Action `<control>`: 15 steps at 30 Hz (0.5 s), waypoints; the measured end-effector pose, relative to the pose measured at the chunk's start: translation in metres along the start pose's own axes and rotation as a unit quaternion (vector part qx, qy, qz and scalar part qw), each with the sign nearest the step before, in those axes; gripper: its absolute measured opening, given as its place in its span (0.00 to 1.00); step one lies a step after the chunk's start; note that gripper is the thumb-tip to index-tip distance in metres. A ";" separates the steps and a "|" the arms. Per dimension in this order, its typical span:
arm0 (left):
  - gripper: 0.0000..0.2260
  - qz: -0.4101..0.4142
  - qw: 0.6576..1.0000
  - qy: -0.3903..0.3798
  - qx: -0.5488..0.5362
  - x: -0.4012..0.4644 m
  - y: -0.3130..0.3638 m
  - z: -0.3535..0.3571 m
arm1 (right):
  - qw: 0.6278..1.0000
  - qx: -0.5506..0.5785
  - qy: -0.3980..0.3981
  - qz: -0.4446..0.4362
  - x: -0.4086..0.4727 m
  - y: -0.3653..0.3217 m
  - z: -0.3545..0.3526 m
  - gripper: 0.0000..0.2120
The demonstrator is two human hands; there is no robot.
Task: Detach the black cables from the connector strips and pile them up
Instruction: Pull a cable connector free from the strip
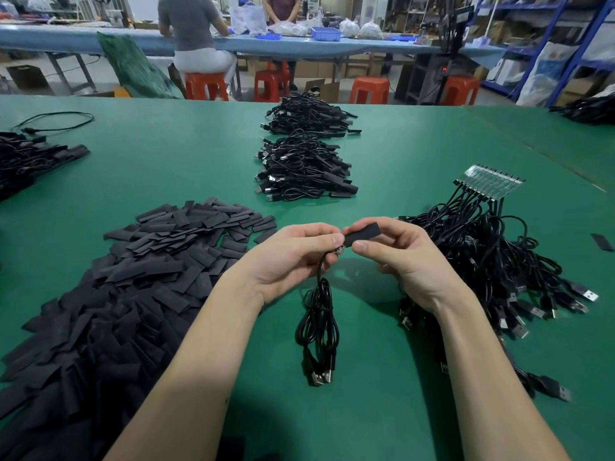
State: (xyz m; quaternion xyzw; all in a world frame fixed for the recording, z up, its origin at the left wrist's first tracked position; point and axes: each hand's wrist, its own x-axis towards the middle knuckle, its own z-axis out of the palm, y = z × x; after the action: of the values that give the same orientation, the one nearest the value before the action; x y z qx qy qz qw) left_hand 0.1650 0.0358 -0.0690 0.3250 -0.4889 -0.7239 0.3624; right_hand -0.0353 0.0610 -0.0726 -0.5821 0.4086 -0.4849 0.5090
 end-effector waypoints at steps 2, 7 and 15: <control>0.04 0.016 1.000 0.021 -0.004 0.002 -0.001 0.002 | 1.000 0.013 0.020 -0.002 0.003 0.001 0.003 0.11; 0.07 0.069 0.990 0.062 0.110 0.004 0.001 0.003 | 0.988 0.094 0.109 0.050 0.008 0.003 0.006 0.10; 0.07 0.170 0.950 0.096 0.242 0.004 0.006 -0.003 | 0.981 0.148 0.099 0.075 0.009 0.005 -0.002 0.14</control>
State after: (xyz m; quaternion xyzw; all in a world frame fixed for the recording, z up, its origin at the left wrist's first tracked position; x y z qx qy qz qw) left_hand 0.1668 0.0291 -0.0647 0.3831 -0.6605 -0.4771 0.4352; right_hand -0.0356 0.0511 -0.0761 -0.4175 0.4230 -0.5554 0.5817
